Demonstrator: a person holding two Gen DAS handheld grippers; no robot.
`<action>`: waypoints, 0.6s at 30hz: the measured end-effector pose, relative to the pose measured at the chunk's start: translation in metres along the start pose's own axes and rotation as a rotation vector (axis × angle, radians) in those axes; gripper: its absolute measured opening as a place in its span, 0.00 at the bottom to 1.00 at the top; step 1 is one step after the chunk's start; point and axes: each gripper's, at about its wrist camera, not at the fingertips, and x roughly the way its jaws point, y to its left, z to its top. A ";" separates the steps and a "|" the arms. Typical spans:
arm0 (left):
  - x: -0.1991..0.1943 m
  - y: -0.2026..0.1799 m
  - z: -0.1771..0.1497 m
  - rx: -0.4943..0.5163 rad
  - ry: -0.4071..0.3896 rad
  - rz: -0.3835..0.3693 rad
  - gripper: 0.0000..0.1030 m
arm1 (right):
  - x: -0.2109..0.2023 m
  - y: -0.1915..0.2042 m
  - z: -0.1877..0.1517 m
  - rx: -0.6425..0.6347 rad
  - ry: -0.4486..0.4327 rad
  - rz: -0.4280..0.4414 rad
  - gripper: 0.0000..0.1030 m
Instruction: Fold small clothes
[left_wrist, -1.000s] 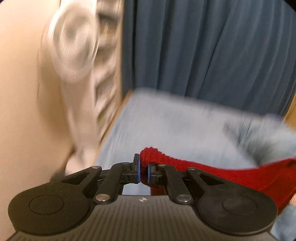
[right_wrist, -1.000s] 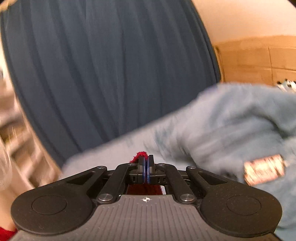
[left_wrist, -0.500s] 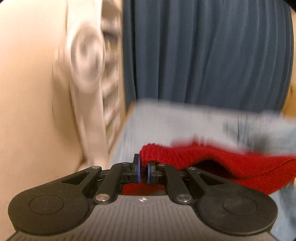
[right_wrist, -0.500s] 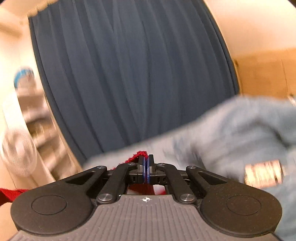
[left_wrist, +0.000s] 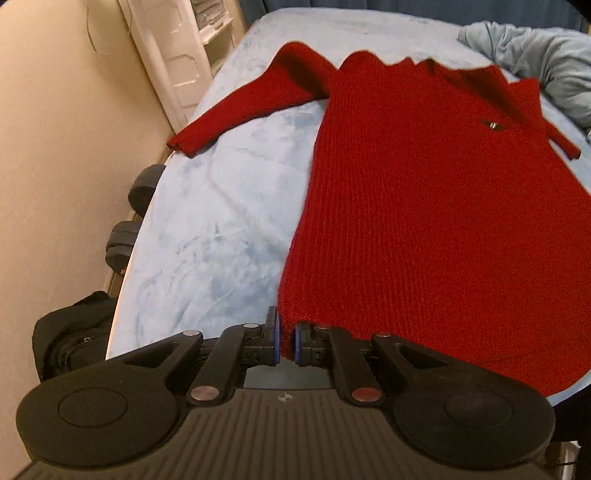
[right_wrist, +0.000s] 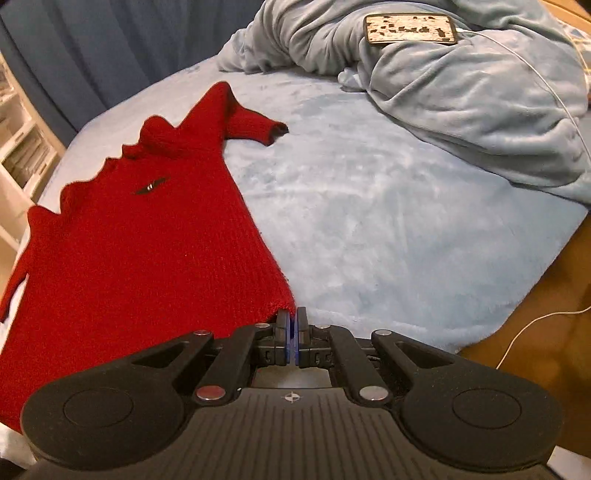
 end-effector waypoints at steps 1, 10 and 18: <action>-0.009 -0.003 0.009 -0.001 -0.008 -0.005 0.07 | -0.005 0.001 0.001 -0.008 -0.009 0.010 0.01; -0.011 -0.005 -0.028 0.020 0.028 -0.038 0.12 | -0.006 -0.004 -0.021 -0.128 0.081 -0.051 0.01; -0.020 0.061 -0.016 -0.170 -0.132 -0.092 0.99 | -0.013 0.028 -0.009 -0.265 0.096 -0.091 0.53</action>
